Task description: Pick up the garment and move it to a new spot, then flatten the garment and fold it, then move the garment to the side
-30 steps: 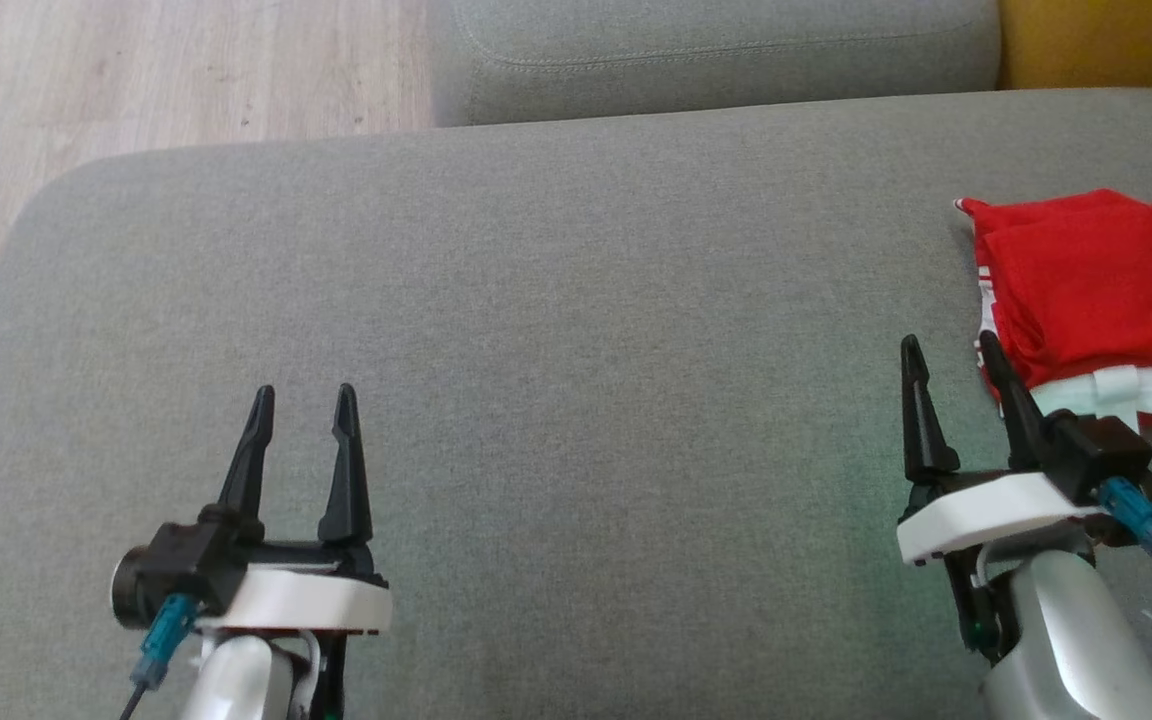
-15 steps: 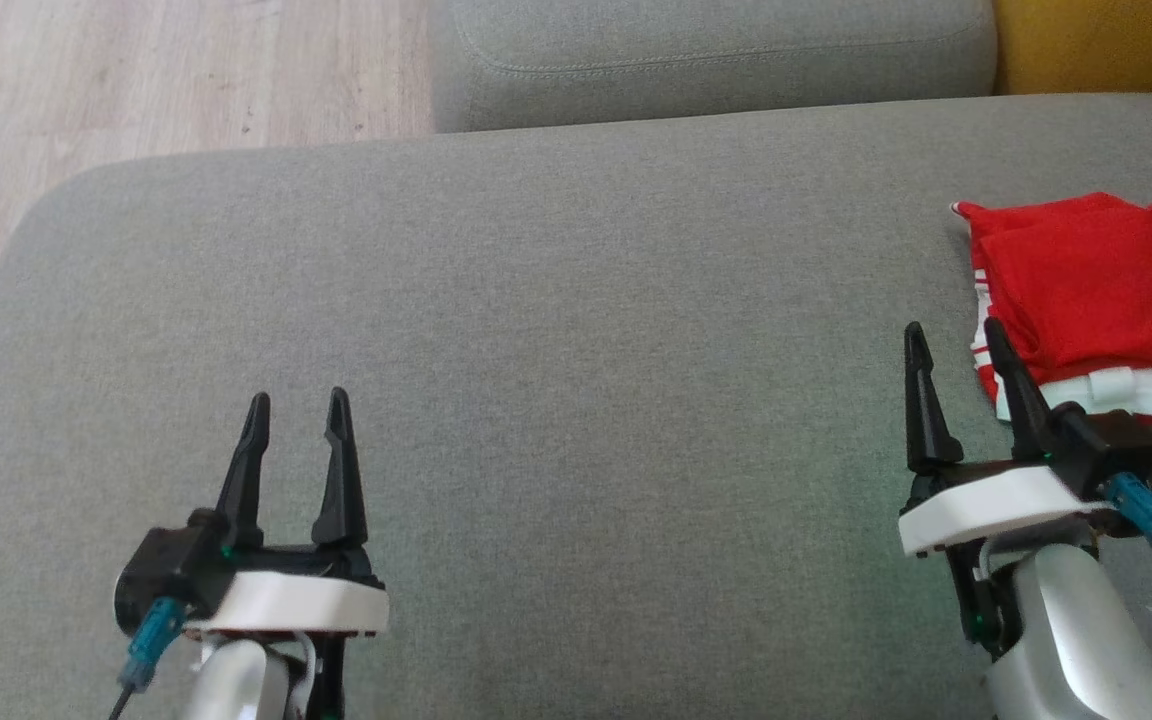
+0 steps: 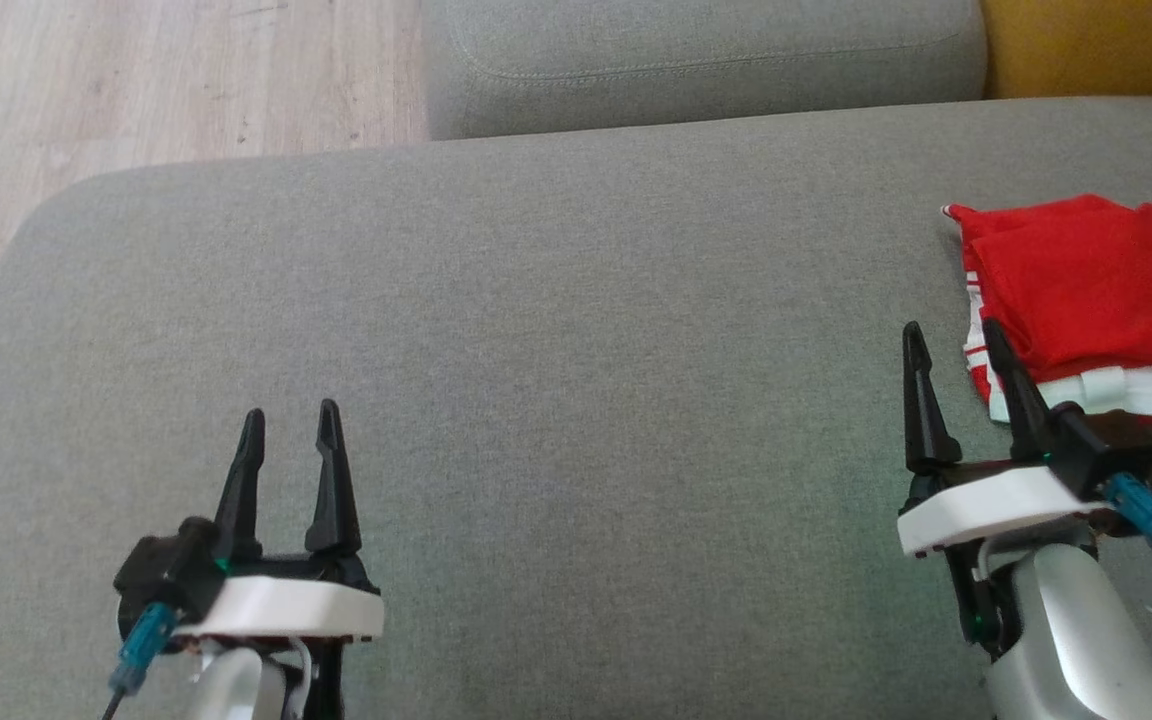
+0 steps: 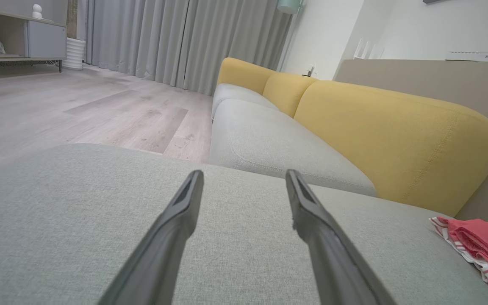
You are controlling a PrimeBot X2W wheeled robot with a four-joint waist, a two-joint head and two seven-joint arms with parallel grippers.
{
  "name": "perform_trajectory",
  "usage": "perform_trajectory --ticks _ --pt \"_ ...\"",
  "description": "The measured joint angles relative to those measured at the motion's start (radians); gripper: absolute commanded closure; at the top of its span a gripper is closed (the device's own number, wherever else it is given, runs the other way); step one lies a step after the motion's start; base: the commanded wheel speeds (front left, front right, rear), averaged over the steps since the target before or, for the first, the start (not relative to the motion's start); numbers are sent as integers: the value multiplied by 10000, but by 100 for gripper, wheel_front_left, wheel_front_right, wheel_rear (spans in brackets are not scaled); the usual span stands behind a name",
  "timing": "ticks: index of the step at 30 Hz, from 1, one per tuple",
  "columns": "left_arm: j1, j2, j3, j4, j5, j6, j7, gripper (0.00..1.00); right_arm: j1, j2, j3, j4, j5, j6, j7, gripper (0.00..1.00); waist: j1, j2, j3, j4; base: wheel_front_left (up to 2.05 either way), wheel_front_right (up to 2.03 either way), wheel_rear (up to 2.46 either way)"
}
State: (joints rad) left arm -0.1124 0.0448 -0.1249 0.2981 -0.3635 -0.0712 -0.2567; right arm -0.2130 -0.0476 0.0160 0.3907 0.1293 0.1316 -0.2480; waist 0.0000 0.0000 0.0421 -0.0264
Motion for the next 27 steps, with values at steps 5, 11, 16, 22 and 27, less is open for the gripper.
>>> perform_trajectory --ticks 5,11,16,22,27 --pt "1 0 48 130 -222 6 0 0 2 0 6 44 29 0 0 0 0 0 -51 -8 0 0 0" --pt "91 -6 -23 667 -420 6 2 100 120 23 58 491 25 0 17 100 0 0 -67 -23 0 0 0" --pt "541 -8 -21 988 -723 4 104 100 672 31 33 844 364 0 169 100 0 0 -79 -15 0 0 0" --pt "523 -8 12 943 -1290 -2 282 100 612 31 -13 752 1070 0 297 100 0 0 -94 0 0 0 0" --pt "523 -8 75 876 -1774 -6 453 100 614 31 -73 681 1657 0 462 100 0 0 -107 11 0 0 0"
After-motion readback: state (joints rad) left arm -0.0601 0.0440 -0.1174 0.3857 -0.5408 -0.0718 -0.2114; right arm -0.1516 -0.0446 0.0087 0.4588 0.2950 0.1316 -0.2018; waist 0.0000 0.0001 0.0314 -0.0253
